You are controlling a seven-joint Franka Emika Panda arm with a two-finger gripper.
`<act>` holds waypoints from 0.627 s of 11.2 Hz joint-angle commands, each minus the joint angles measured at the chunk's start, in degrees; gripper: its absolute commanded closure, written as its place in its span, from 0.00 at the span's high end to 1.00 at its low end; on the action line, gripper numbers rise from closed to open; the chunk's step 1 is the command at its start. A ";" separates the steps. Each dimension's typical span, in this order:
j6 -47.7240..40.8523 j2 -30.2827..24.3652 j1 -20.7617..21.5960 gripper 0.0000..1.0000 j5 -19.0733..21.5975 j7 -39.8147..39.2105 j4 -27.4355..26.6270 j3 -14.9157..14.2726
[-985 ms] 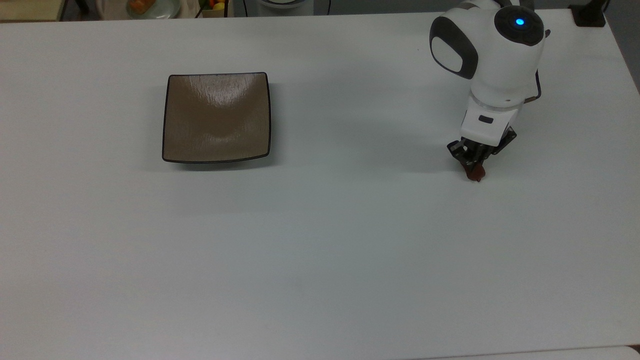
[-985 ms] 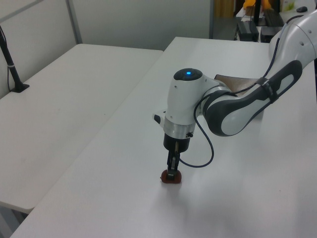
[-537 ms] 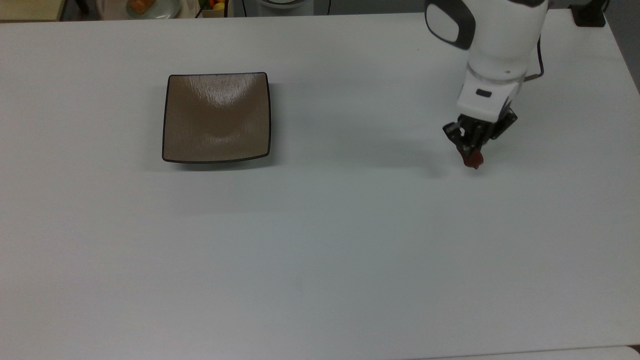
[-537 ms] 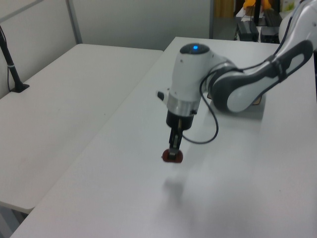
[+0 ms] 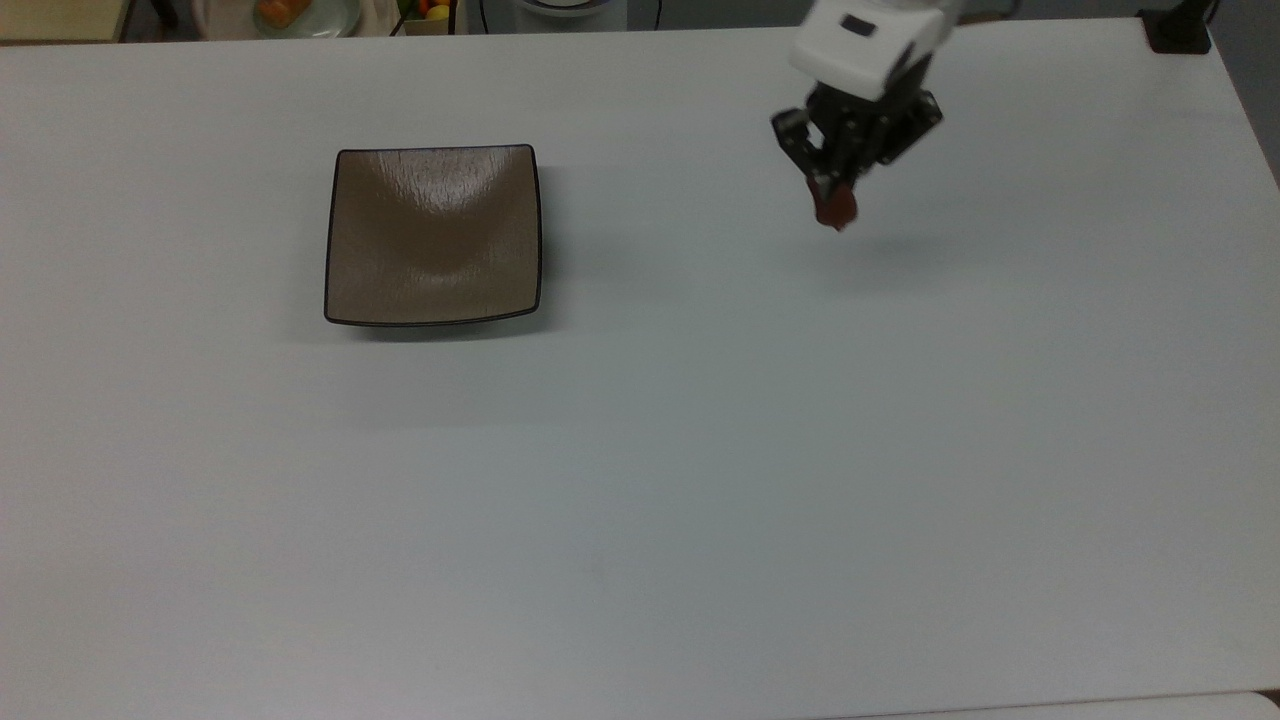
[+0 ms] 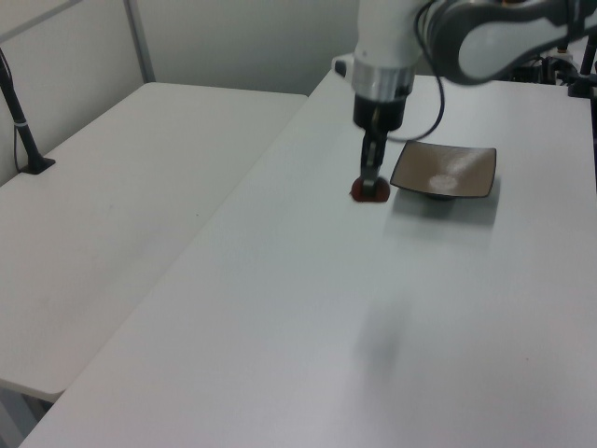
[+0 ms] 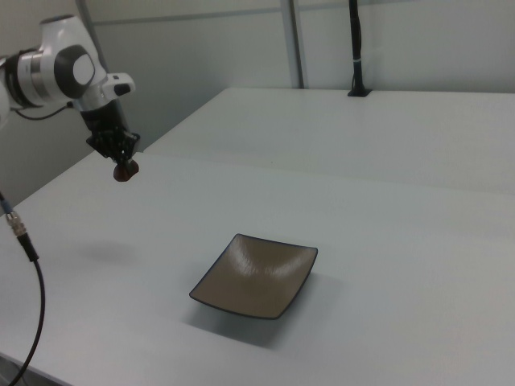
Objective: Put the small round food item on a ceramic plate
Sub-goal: 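Lift the held food item and carry it toward the square plate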
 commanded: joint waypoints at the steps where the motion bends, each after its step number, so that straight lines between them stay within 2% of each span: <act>1: -7.56 -8.84 -5.66 0.00 5.41 -10.78 -5.45 -1.18; 3: -8.21 -13.68 -6.90 0.00 8.05 -16.16 -9.14 -5.29; 4: -8.38 -14.22 -7.08 0.01 8.58 -16.88 -9.33 -7.31; 5: -8.82 -14.57 -7.69 0.01 8.58 -17.41 -10.20 -8.55; 7: -9.00 -14.57 -11.54 0.01 8.58 -21.00 -11.35 -8.91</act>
